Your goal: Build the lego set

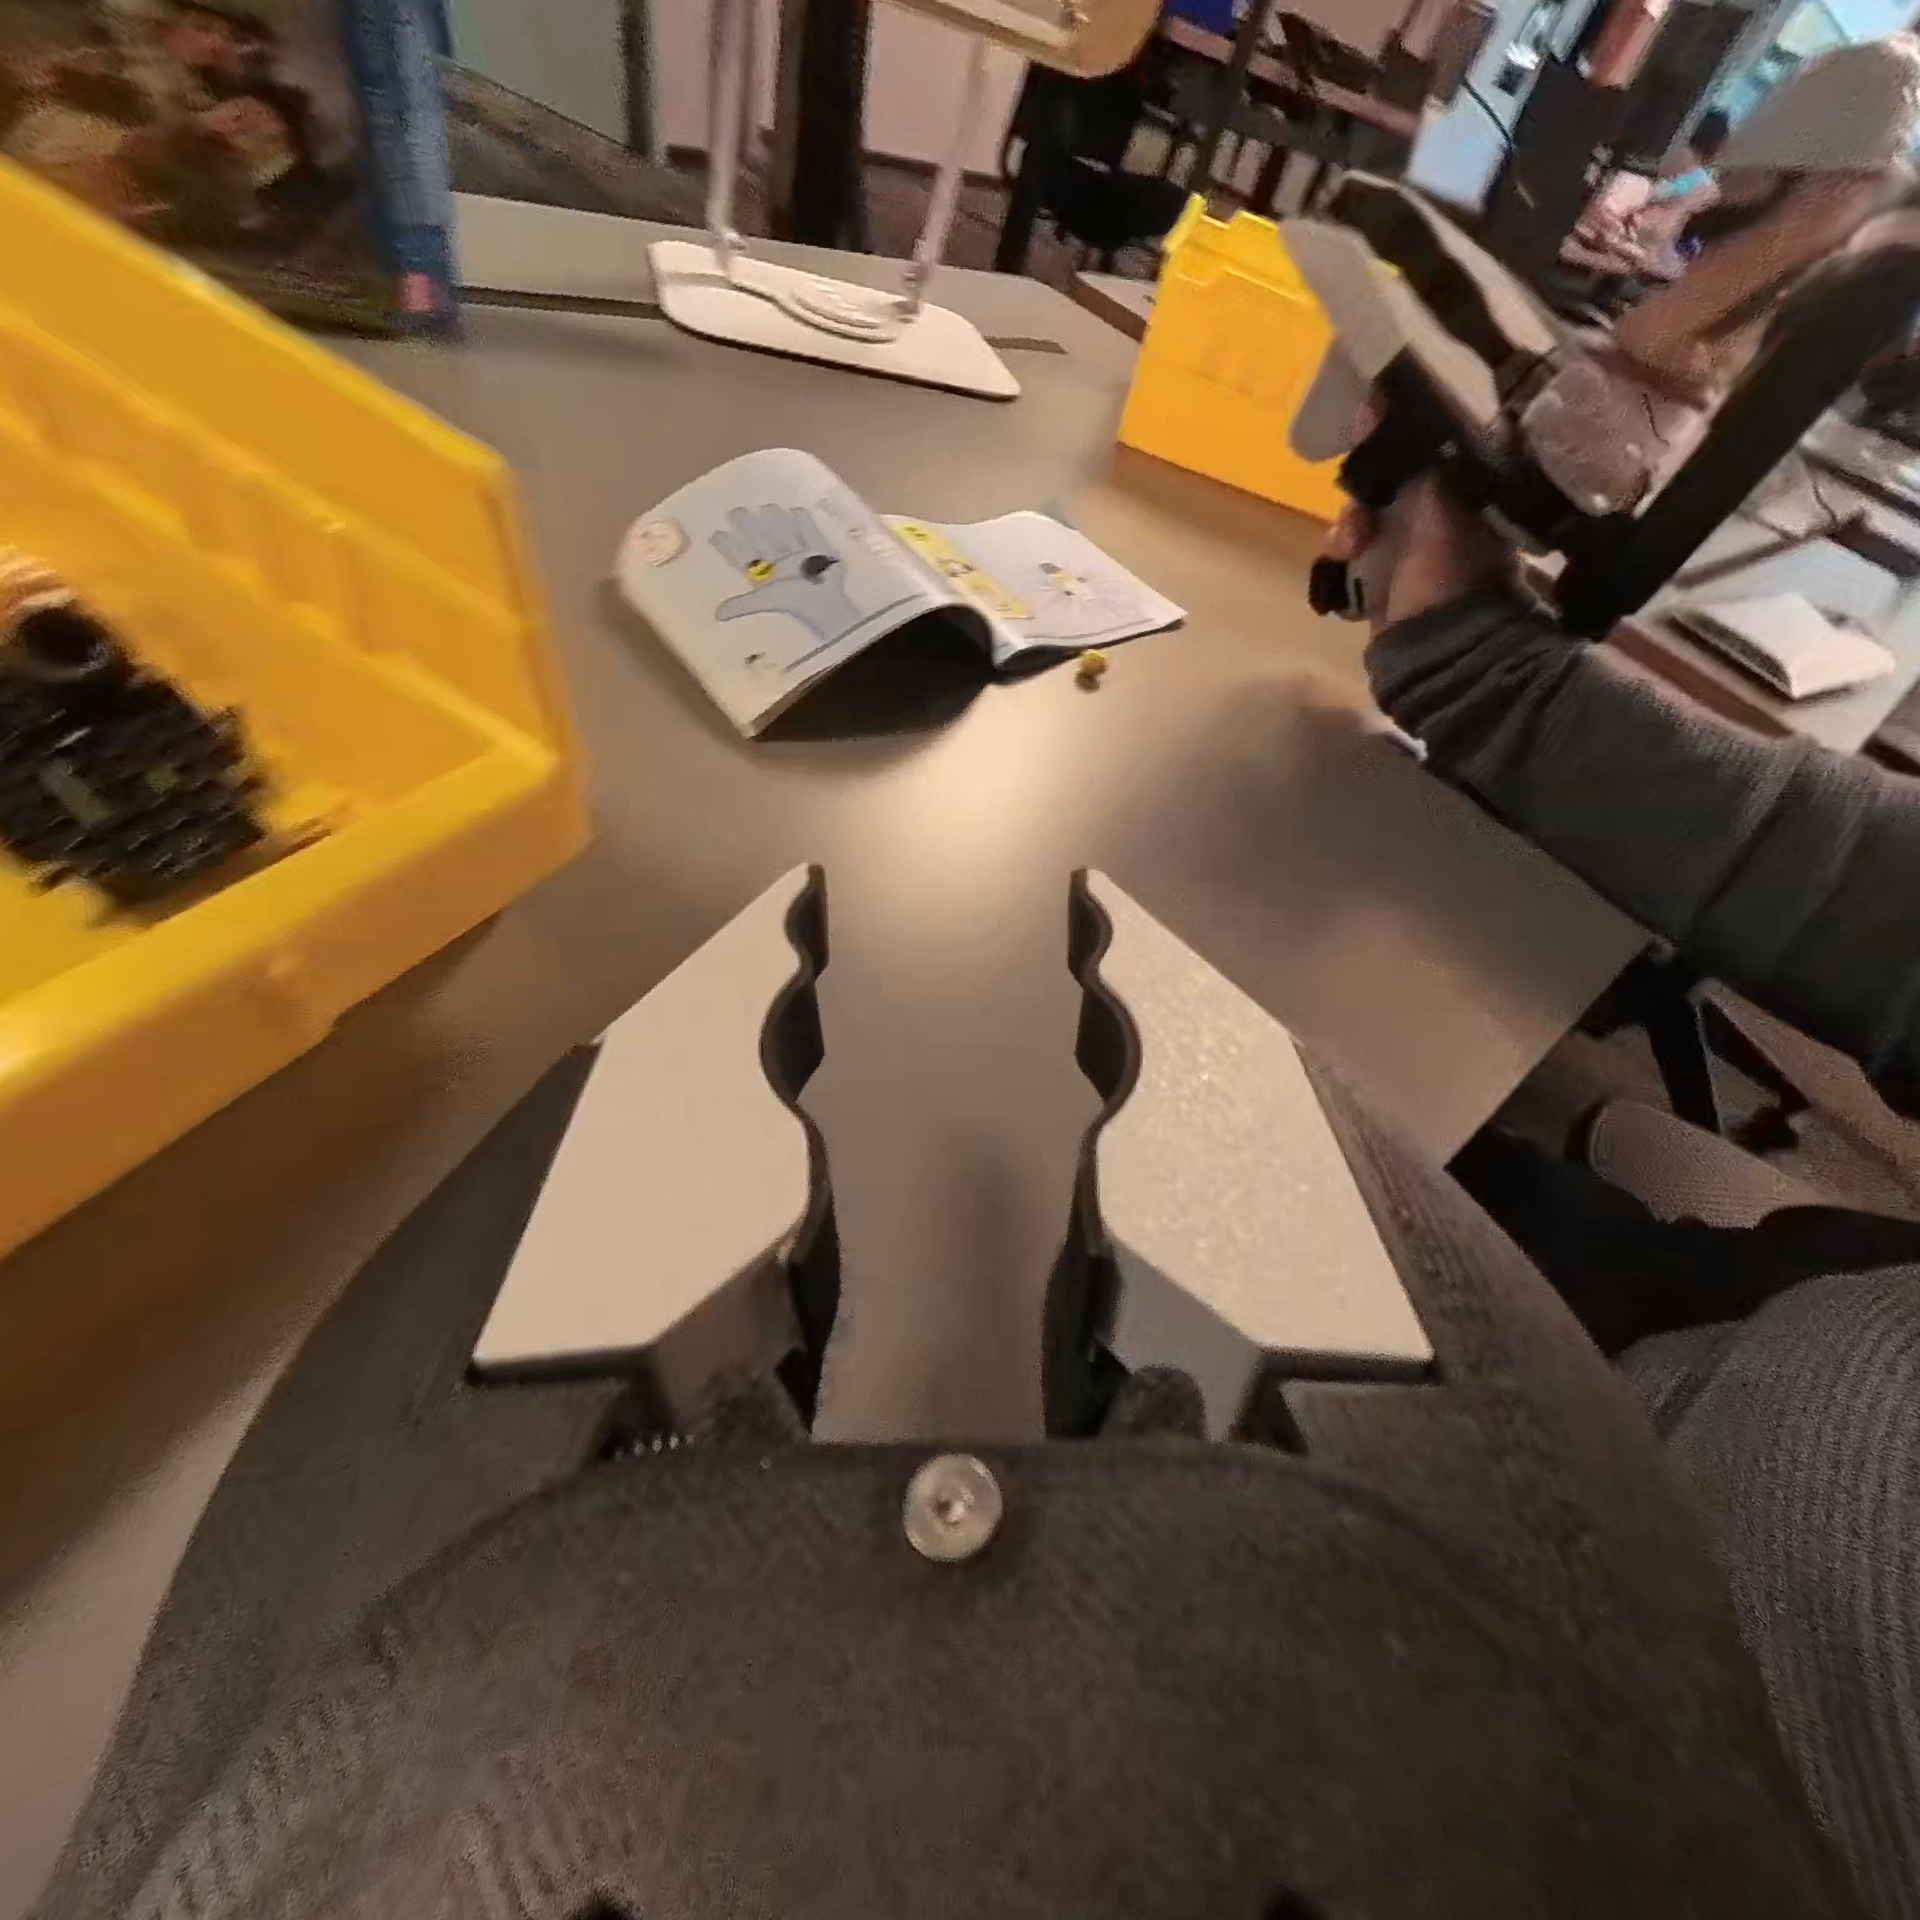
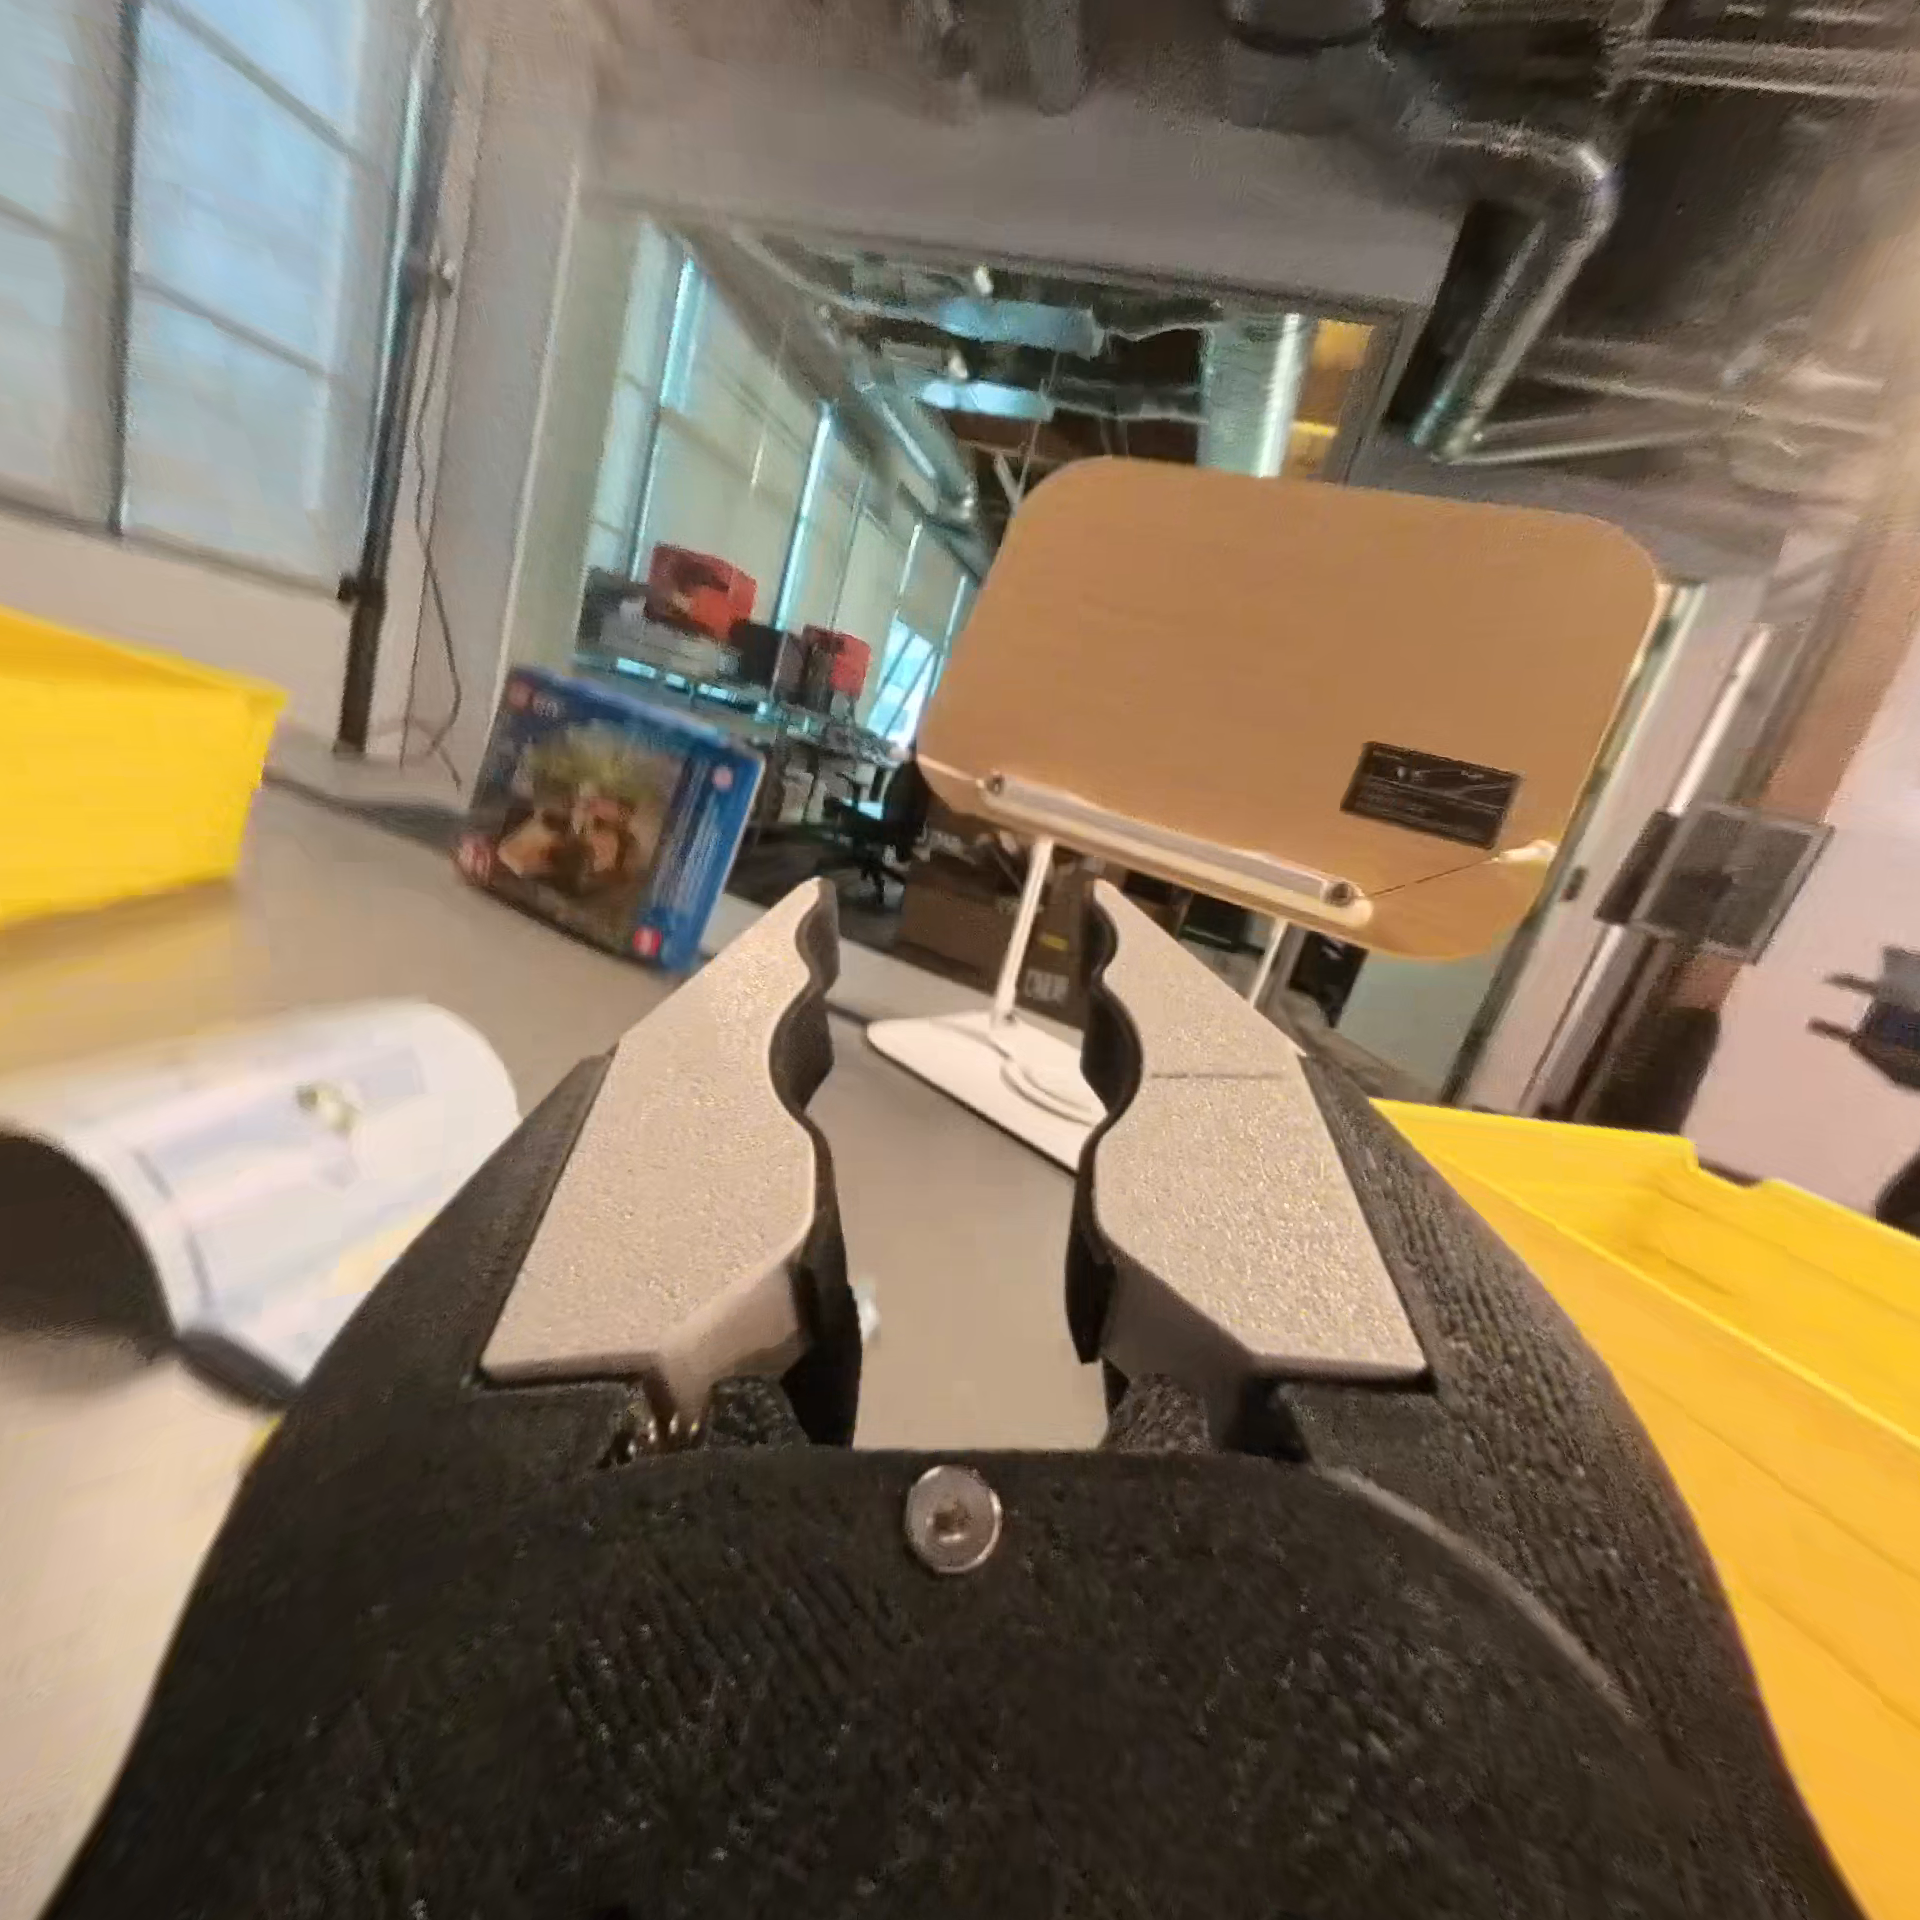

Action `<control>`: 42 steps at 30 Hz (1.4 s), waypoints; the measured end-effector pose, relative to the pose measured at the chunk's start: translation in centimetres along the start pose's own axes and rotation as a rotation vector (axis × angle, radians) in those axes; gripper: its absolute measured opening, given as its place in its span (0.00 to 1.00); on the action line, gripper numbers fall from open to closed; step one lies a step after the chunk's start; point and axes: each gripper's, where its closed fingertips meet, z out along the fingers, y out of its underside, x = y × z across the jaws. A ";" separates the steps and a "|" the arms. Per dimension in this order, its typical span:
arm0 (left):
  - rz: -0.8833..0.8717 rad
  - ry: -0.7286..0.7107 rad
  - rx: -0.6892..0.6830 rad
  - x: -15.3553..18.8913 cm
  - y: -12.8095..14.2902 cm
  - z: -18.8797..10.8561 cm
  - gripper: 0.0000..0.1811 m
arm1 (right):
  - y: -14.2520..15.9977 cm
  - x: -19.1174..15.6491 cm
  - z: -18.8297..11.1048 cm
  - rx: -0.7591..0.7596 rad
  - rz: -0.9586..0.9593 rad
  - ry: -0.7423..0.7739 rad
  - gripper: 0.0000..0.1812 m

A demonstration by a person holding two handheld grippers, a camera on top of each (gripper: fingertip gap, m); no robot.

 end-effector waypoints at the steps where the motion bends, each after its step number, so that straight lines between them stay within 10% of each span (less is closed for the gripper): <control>1: 0.033 0.019 -0.015 0.7 -0.1 1.1 0.25 | 0.6 -0.1 -0.5 -0.010 -0.046 -0.035 0.23; 16: 0.273 0.164 -0.047 5.1 -2.4 13.4 0.22 | 3.4 -2.5 0.7 -0.023 -0.154 -0.291 0.17; 24: 0.335 0.097 0.184 4.3 -4.6 11.9 0.22 | 2.6 -2.2 0.5 0.008 -0.068 -0.304 0.14; 42: 0.233 0.131 0.217 3.7 -5.3 11.5 0.22 | 2.9 -2.5 0.5 -0.005 -0.086 -0.316 0.09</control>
